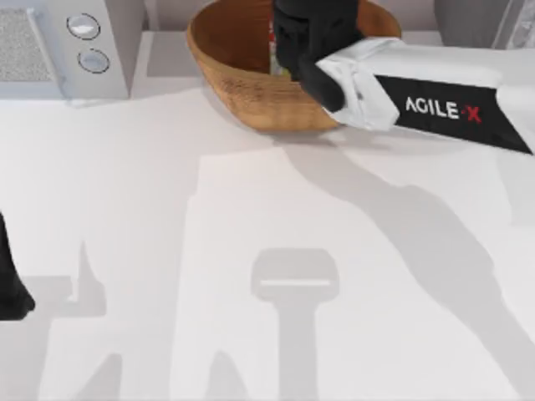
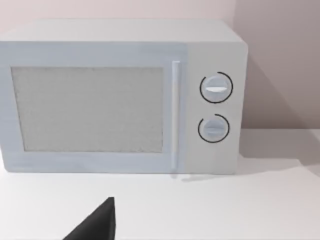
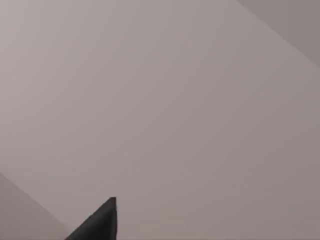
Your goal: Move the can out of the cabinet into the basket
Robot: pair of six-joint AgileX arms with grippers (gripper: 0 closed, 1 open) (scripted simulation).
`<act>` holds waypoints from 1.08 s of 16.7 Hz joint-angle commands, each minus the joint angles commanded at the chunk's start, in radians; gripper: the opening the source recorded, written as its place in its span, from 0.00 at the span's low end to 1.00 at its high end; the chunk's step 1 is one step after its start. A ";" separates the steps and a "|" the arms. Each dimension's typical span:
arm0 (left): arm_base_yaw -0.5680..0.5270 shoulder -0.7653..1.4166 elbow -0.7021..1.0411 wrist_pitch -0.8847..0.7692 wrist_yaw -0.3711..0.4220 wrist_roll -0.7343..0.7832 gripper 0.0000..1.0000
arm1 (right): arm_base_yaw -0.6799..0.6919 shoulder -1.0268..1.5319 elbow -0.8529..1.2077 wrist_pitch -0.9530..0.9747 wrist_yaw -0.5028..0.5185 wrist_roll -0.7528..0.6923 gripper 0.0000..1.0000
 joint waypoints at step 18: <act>0.000 0.000 0.000 0.000 0.000 0.000 1.00 | -0.148 -0.457 -0.426 -0.074 -0.266 0.012 1.00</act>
